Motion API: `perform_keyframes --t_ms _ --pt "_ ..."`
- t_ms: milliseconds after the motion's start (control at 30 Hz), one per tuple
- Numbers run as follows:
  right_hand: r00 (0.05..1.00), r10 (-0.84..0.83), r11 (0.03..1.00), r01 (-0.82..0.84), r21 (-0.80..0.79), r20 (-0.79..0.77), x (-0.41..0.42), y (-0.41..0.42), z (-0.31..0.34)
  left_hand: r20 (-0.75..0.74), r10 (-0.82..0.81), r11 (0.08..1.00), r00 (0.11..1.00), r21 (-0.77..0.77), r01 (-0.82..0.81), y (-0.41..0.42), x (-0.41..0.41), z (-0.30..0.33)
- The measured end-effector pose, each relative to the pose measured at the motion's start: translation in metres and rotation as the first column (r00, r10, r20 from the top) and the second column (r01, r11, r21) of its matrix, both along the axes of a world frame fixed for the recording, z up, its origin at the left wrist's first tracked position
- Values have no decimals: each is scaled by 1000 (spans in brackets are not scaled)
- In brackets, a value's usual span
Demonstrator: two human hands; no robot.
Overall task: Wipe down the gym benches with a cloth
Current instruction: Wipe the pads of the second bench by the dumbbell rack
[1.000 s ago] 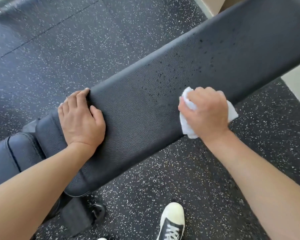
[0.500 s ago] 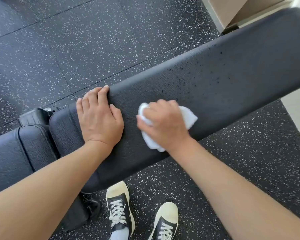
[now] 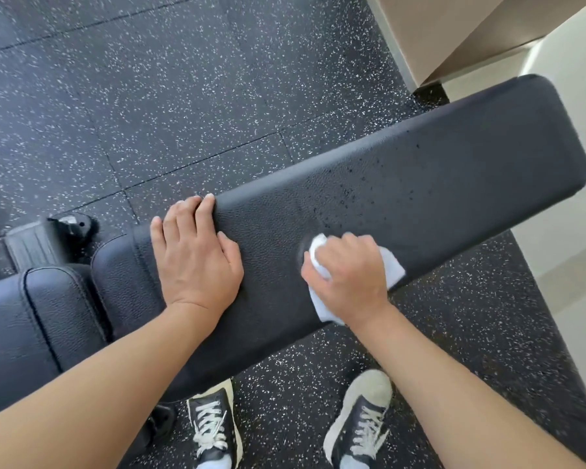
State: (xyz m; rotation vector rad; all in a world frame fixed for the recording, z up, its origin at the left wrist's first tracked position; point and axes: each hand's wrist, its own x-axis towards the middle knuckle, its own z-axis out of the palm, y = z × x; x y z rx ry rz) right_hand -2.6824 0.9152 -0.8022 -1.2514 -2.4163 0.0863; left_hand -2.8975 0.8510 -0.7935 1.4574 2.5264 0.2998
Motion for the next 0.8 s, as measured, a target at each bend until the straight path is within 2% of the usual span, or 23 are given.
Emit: perform_keyframes --t_ms 133,267,367,467,533,667,800 --pt "999 0 1000 0 -9 -53 -63 77 4 -14 5 1000 1000 11 -5 0 -1 -4" --pt "998 -11 991 19 -135 61 -117 131 1 -30 8 999 1000 38 -7 -1 0 -5" --pt "997 19 982 -5 -187 71 -127 138 -2 -37 13 998 999 55 -11 -1 1 -6" --pt "999 42 991 -45 -123 -32 -104 110 -3 -49 17 998 999 68 -13 -1 1 -8" --pt "983 124 990 -132 -55 -132 -75 75 -4 -56 15 997 998 77 -10 -1 0 -11" --pt "955 253 964 -262 -45 -153 -3 10 -9 -61 13 997 998 81 -8 -2 0 -14" --pt "920 371 924 -379 -51 -128 33 3 -8 -58 14 997 998 78 -9 -1 1 -12"
